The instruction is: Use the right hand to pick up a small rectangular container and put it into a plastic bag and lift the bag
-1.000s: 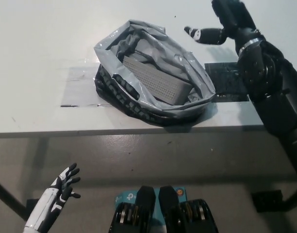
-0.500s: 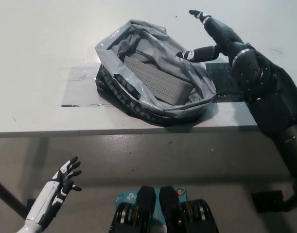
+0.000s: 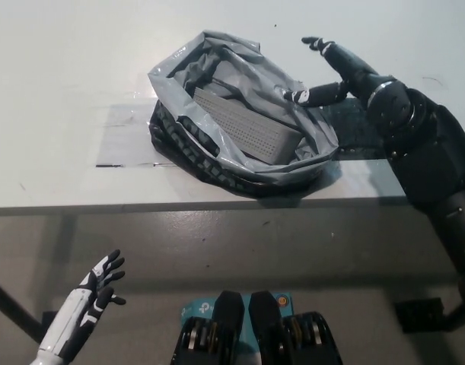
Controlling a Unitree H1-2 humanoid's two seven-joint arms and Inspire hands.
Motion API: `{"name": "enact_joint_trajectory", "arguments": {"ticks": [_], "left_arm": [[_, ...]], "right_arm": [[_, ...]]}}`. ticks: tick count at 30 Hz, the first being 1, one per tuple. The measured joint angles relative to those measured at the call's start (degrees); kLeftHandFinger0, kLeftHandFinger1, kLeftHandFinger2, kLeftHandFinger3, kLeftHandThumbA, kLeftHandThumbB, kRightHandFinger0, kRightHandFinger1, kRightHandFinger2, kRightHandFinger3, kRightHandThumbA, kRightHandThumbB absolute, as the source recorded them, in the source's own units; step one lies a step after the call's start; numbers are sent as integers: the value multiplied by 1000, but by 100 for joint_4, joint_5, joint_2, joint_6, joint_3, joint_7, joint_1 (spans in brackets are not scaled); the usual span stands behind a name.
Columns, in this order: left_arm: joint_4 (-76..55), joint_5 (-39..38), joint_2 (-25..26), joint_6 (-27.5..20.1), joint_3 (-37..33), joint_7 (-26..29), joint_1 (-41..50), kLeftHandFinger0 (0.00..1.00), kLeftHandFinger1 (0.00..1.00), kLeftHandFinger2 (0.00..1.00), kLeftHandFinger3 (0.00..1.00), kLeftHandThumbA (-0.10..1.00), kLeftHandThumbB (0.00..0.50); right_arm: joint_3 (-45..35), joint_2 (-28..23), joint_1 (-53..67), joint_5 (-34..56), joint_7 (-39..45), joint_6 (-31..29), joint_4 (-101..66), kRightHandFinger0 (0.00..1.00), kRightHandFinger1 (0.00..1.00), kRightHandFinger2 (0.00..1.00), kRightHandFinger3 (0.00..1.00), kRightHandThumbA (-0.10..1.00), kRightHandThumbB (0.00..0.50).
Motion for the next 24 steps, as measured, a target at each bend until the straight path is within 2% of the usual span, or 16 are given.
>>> {"name": "enact_joint_trajectory", "arguments": {"ticks": [2,3,6,8,11,15,21,24], "left_arm": [[-3,2,5,-2,9,0,-19,672,907,1000,1000,1000,390],[-8,2,7,-4,15,1,-19,672,913,1000,1000,1000,339],[-29,7,8,-3,15,0,12,673,914,1000,995,1000,300],[-36,9,8,-3,15,0,26,666,903,1000,990,1000,338],[-35,17,8,-5,15,1,36,661,894,1000,983,1000,352],[-34,37,8,-13,15,1,34,663,902,1000,976,1000,349],[-34,45,8,-37,16,1,35,652,889,1000,976,1000,344],[-33,46,8,-47,17,1,31,653,893,1000,975,1000,350]], "right_arm": [[20,1,-7,12,29,-1,135,1000,1000,1000,1000,778,407],[25,1,-4,19,46,0,151,1000,1000,1000,1000,784,420],[43,-6,15,38,127,11,133,1000,1000,1000,1000,772,424],[43,-8,28,45,149,15,122,1000,1000,1000,1000,776,425],[43,-6,54,53,171,20,114,1000,1000,1000,1000,786,434],[60,-7,63,49,186,21,104,1000,1000,1000,1000,813,432],[107,9,123,93,285,73,-50,1000,1000,1000,1000,729,411],[56,9,123,186,385,114,-49,1000,1000,1000,1000,728,412]]}}
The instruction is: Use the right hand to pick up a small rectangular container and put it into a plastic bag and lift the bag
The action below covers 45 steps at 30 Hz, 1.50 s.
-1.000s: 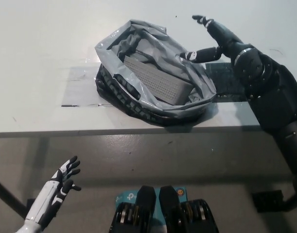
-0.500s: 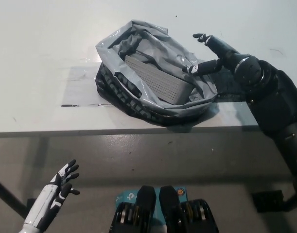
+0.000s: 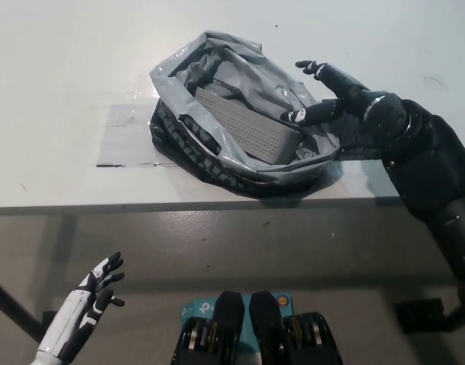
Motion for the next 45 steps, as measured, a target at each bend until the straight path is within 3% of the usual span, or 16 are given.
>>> {"name": "enact_joint_trajectory", "arguments": {"ticks": [5,9,10,12,14,15,16,18,20,25,29,30,31,37,41,45], "left_arm": [[2,0,0,-51,1,0,-4,657,889,1000,976,1000,336],[1,0,0,-56,2,0,-5,655,886,1000,977,1000,344],[0,0,0,-56,3,0,-7,647,878,1000,975,1000,347],[0,0,0,-56,3,0,-14,648,880,1000,976,1000,345],[0,3,0,-56,3,0,-25,649,881,1000,976,1000,346],[0,3,0,-56,3,0,-30,650,882,1000,977,1000,347],[0,5,0,-56,3,0,-39,648,880,1000,973,1000,353],[1,5,0,-56,3,0,-49,647,880,1000,971,1000,356],[1,5,0,-56,4,0,-55,650,884,1000,969,1000,329],[2,5,0,-62,3,0,-58,651,873,1000,969,1000,326],[2,5,0,-66,4,0,-67,644,864,1000,967,1000,326],[3,6,0,-70,4,0,-71,643,863,1000,962,1000,328],[3,6,0,-71,4,0,-74,642,862,1000,961,1000,328],[3,15,0,-72,7,2,-96,652,867,1000,952,967,323],[3,15,0,-71,19,3,-99,663,871,1000,947,928,318],[3,15,-1,-70,28,4,-100,678,882,1000,938,904,308]], "right_arm": [[-76,-4,0,179,230,122,-1,993,1000,1000,1000,685,400],[-85,-4,0,246,347,211,-2,870,1000,1000,1000,694,377],[-75,-8,-1,253,406,250,-2,658,860,1000,1000,631,358],[-25,-17,-4,252,497,295,5,297,407,610,933,499,295],[106,-26,-40,207,563,349,84,221,356,558,803,457,292],[145,-29,-58,197,584,353,114,44,107,340,601,405,286],[208,-38,-84,187,619,358,170,9,36,236,430,356,272],[304,-54,-111,162,684,374,200,0,101,328,331,310,253],[485,-88,-149,109,795,417,228,0,312,632,455,285,213],[972,-161,-310,-10,1262,584,385,28,486,867,554,319,187],[1062,-170,-370,-31,1427,667,398,16,471,838,542,287,199],[1046,-170,-372,-28,1434,707,390,86,502,853,715,271,207],[1034,-170,-372,-24,1434,730,385,102,506,837,702,268,208],[764,-171,-369,1,1422,796,263,124,562,887,296,308,176],[519,-162,-373,60,1398,854,136,27,449,753,565,295,181],[63,-116,-396,271,1392,984,-36,116,532,810,571,305,205]]}}
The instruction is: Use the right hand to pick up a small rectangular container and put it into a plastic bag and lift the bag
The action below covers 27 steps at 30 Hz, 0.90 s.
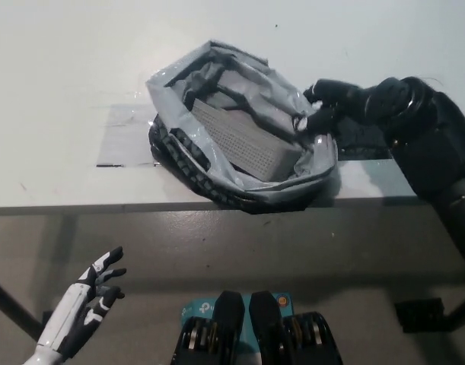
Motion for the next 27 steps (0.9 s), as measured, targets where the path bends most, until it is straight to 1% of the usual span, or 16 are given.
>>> {"name": "enact_joint_trajectory", "arguments": {"ticks": [1,2,4,5,6,8,10,11,14,16,18,20,22,23,24,27], "left_arm": [[0,0,0,0,2,1,-2,678,882,1000,938,904,308],[0,0,0,0,3,1,-2,678,880,1000,939,905,301],[1,0,0,0,7,3,-1,675,878,1000,935,906,306],[3,1,-1,0,8,3,-2,675,878,1000,934,905,307],[3,1,-2,0,8,3,-3,675,879,1000,932,904,307],[5,1,-3,0,7,3,-3,662,866,1000,922,908,307],[18,6,-5,-2,8,6,-4,678,878,1000,924,900,322],[30,9,-5,-1,8,8,-3,681,880,1000,923,897,324],[32,12,-8,1,9,9,-3,679,877,1000,922,879,306],[33,13,-11,2,9,10,-3,678,873,1000,927,885,295],[34,15,-13,1,9,12,-2,674,865,1000,924,881,290],[36,18,-13,1,8,14,-2,664,853,1000,921,882,294],[41,22,-15,2,8,14,-1,656,844,1000,919,882,290],[41,22,-16,2,8,14,-1,652,841,1000,918,889,295],[44,23,-17,2,7,14,2,651,841,1000,918,892,296],[49,25,-19,3,7,14,4,668,851,1000,927,893,305]], "right_arm": [[-176,27,-60,95,-5,67,-41,116,532,810,571,305,205],[-236,42,-84,136,-7,95,-50,98,521,799,572,238,193],[-578,141,-241,313,-8,188,-95,12,470,782,596,207,151],[-758,205,-332,390,-7,225,-122,7,471,795,634,200,127],[-882,252,-414,462,-3,250,-135,12,483,820,663,192,121],[-1108,348,-611,598,7,281,-183,56,521,838,642,248,122],[-1315,457,-844,727,21,306,-202,26,462,743,553,177,133],[-1444,536,-992,814,27,319,-199,31,445,714,556,176,156],[-1664,703,-1266,985,28,345,-138,1,377,681,570,183,142],[-1841,850,-1510,1161,26,361,-46,0,347,686,622,234,125],[-2004,981,-1754,1347,12,369,83,0,318,668,644,242,118],[-2132,1055,-1923,1520,-9,373,243,0,221,590,693,192,158],[-2315,1139,-2137,1732,-68,376,494,0,185,592,783,151,144],[-2337,1149,-2158,1744,-76,376,507,0,180,606,827,144,126],[-2488,1205,-2277,1893,-157,377,687,0,195,623,832,146,127],[-2855,1313,-2427,2214,-363,379,1018,0,216,651,890,217,116]]}}
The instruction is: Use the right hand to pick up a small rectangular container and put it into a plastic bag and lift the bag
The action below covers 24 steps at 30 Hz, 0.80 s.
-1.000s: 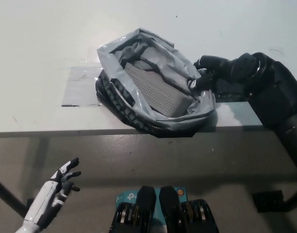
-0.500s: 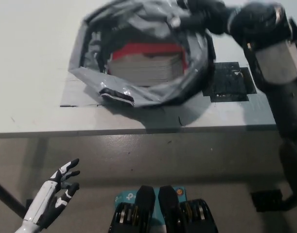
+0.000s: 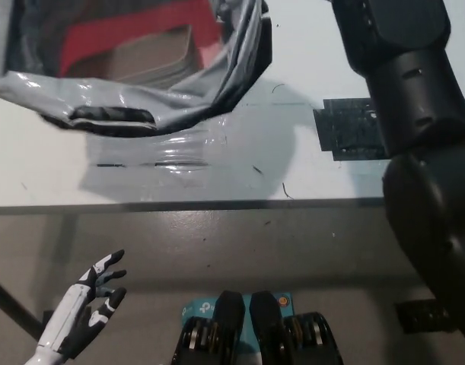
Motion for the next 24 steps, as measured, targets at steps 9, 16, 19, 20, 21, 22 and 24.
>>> {"name": "enact_joint_trajectory", "arguments": {"ticks": [9,16,19,20,21,22,24], "left_arm": [[3,2,-3,3,-1,0,-2,663,837,1000,900,898,318],[0,24,-2,6,0,0,-1,653,810,1000,899,904,331],[-6,34,-2,6,0,0,-2,650,806,1000,895,901,334],[-11,39,-2,5,1,1,-4,642,789,983,896,910,339],[-16,46,-2,5,1,1,-7,641,787,979,895,911,339],[-17,50,-2,4,0,1,-9,638,774,960,899,913,345],[-16,72,-2,3,0,1,-12,634,763,947,913,915,354]], "right_arm": [[-1091,175,-216,808,-761,33,436,0,216,671,857,247,159],[-1690,204,-704,1436,-1485,48,437,0,246,707,833,199,131],[-1837,235,-935,1721,-1810,49,424,0,259,702,842,175,123],[-1885,256,-1022,1813,-1932,49,413,0,261,698,849,176,116],[-1921,275,-1107,1914,-2055,49,398,0,261,697,851,176,116],[-1927,283,-1142,1954,-2105,49,396,0,260,688,849,185,118],[-1933,317,-1253,2078,-2318,49,384,0,251,668,836,189,114]]}}
